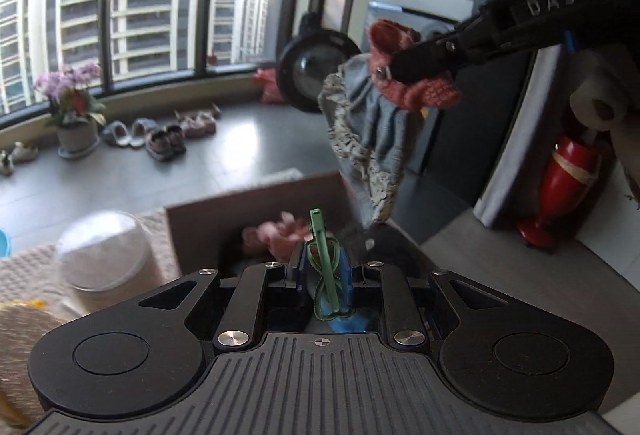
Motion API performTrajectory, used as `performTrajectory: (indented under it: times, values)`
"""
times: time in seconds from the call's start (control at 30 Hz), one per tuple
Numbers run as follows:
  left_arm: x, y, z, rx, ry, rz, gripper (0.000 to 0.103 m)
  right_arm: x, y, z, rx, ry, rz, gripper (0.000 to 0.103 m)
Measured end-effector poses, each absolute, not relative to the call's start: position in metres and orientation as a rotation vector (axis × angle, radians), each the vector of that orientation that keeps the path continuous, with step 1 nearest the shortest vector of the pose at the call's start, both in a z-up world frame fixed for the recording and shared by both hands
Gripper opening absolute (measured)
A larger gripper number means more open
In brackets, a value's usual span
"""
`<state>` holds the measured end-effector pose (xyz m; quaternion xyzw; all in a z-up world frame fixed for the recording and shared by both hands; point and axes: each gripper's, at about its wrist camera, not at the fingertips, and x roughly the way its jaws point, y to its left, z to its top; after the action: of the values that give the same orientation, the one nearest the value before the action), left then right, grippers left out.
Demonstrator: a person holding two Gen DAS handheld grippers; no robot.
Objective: Organize soft objects
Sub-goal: 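Grasp the red knit item with the right gripper while the left carries the clip to the box, then open both grippers over the pink box to drop the clip and red item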
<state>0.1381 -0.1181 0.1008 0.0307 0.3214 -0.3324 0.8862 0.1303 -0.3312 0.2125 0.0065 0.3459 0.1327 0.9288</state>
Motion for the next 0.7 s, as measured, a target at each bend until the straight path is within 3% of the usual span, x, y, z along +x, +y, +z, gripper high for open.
performTrajectory:
  times: [0.2,0.37,0.7]
  values:
    - [0.174,-0.1,0.06,-0.096,0.879,-0.674,0.021,0.157,-0.325,0.174,0.072,0.81,0.289,0.011]
    - [0.161,-0.102,0.055,0.046,0.794,-0.535,0.021,0.187,-0.303,0.131,0.063,0.93,0.304,0.011]
    - [0.13,-0.072,0.071,0.058,0.677,-0.561,0.021,0.224,-0.25,0.063,0.024,1.115,0.338,0.015]
